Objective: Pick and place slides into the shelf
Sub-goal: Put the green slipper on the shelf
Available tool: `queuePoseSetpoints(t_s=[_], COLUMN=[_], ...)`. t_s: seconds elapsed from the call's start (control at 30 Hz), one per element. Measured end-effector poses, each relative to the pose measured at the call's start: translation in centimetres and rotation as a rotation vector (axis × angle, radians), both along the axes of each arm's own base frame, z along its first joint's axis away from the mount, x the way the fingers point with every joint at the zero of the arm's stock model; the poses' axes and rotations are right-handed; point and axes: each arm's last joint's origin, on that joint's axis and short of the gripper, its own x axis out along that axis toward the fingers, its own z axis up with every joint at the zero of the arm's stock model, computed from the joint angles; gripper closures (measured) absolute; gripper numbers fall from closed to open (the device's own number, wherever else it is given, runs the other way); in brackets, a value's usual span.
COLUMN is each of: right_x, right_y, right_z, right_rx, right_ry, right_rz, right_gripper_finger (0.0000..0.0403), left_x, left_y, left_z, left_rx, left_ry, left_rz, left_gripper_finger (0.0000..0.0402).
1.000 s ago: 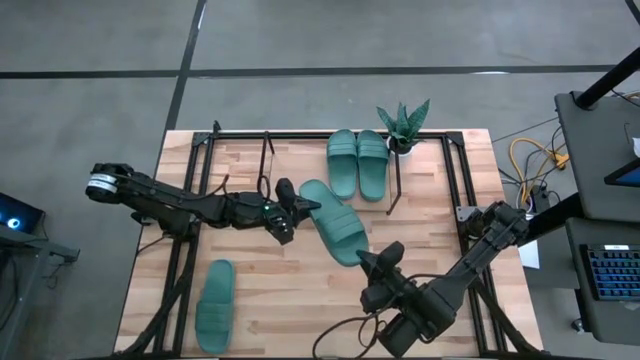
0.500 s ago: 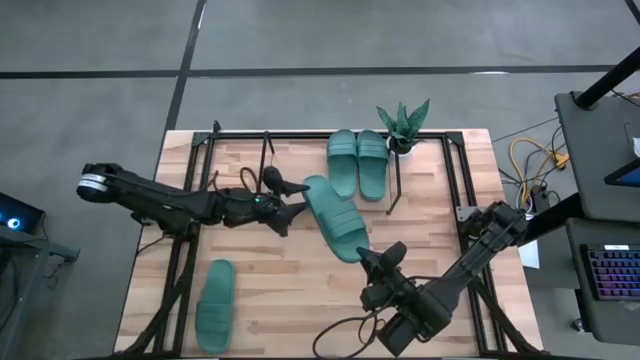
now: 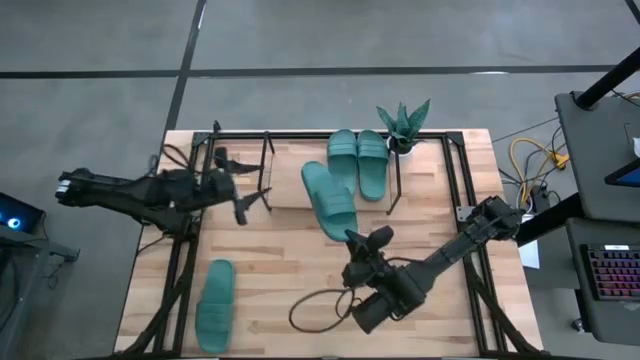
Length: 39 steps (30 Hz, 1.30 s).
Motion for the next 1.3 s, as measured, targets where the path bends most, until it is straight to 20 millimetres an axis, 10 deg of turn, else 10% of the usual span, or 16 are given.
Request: queuePoseSetpoints(t_s=[0.47,1.3], right_x=[5.6,9.4], right_y=[-4.0,-6.5], right_z=[-1.7,-9.2], right_rx=[0.064,-0.022], right_ry=[-0.155,0.005], right_rz=[-0.078,-0.149], right_gripper_finger=[0.0375,0.0375], left_x=[-3.4,-4.9], left_y=[0.5,0.7], left_z=[-1.7,-1.9], left_rx=[-0.154,-0.161], left_ry=[0.032,-0.014], left_rz=[0.009,0.006], left_gripper_finger=[0.0158,0.0158])
